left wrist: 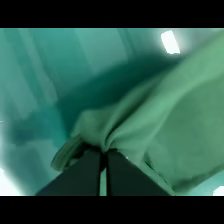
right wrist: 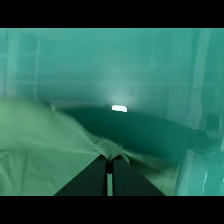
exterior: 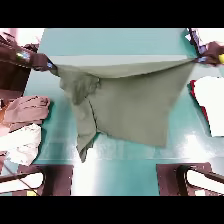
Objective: Fold the shirts.
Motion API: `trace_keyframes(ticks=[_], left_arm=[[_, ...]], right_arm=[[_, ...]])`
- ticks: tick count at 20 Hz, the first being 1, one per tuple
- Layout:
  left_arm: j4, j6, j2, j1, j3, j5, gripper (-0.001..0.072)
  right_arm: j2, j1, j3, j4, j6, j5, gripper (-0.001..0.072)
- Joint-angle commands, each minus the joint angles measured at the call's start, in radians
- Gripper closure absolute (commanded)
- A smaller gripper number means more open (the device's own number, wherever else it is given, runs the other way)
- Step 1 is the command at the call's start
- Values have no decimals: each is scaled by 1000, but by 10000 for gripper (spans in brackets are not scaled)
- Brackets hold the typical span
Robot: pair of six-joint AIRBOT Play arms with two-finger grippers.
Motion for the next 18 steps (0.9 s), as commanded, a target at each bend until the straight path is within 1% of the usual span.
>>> trace_keyframes(ticks=[1,2,3,4,5,6,7,8,10,11,13,16,18], left_arm=[[-6,-24,-113,-1,-18,122,678],[-4,-24,-113,0,-14,148,671],[0,-24,-113,0,-1,166,407],[7,-26,-113,0,16,165,118],[20,-37,-113,0,38,147,105],[22,-56,-113,0,63,113,106],[21,-95,-113,-1,85,62,107],[19,-142,-109,-7,97,-1,107],[60,-157,-99,-52,86,-100,108],[105,-183,-98,-92,76,-130,108],[203,-227,-98,-210,41,-154,108],[338,-291,-98,-429,-35,-164,107],[481,-348,-98,-576,-87,-168,106]], right_arm=[[-126,106,-19,-48,2,-199,687],[-146,117,-7,-48,2,-224,682],[-162,119,13,-47,2,-227,604],[-177,119,37,-46,2,-219,320],[-187,119,69,-46,2,-189,127],[-189,112,100,-47,2,-146,138],[-185,104,125,-47,2,-103,142],[-177,102,142,-48,1,-63,176],[-126,100,121,-56,-11,-26,181],[-91,100,90,-57,-11,-29,181],[-17,100,6,-56,-15,-42,181],[85,100,-129,-56,-18,-67,181],[143,100,-212,-56,-18,-90,181]])
